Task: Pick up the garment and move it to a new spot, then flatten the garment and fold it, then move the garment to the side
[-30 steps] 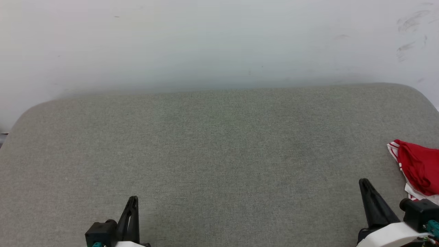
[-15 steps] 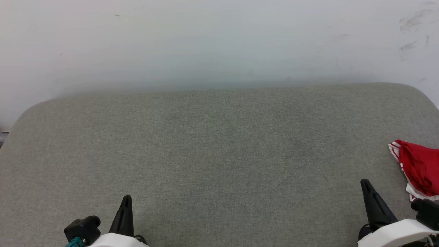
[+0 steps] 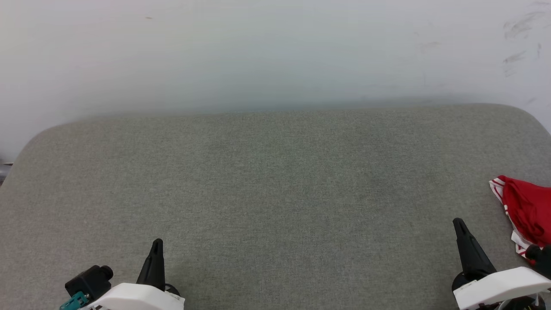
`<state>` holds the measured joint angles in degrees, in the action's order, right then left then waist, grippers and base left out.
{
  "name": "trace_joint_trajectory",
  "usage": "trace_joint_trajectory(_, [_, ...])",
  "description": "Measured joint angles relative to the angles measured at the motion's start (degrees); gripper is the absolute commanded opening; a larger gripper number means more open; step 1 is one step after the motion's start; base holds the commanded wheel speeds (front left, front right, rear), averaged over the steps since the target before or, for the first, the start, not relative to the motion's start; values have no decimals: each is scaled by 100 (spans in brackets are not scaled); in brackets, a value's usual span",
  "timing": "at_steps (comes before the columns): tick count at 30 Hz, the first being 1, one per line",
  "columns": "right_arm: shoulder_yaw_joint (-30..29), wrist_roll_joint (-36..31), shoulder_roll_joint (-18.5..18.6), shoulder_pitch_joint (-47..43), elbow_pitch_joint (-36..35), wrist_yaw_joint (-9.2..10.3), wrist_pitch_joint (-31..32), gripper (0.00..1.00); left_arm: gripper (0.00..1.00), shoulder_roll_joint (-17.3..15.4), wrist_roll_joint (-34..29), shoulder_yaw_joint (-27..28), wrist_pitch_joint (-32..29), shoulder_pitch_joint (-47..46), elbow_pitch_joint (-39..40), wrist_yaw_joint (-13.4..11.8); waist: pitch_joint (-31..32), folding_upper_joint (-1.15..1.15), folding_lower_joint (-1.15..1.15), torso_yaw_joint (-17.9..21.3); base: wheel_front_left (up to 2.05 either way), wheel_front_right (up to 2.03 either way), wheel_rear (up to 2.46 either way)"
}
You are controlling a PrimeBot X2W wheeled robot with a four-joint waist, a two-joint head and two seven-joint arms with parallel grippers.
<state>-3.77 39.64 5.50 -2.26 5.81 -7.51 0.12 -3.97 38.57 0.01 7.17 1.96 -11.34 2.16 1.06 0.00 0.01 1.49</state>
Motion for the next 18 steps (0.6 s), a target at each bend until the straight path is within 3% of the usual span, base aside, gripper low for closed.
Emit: trace_joint_trajectory(18, [-70, 1354, -57, 202, 212, 0, 152, 0, 0, 34, 1388, 170, -353, -197, -77, 137, -23, 0, 0, -28, 0, 0, 0])
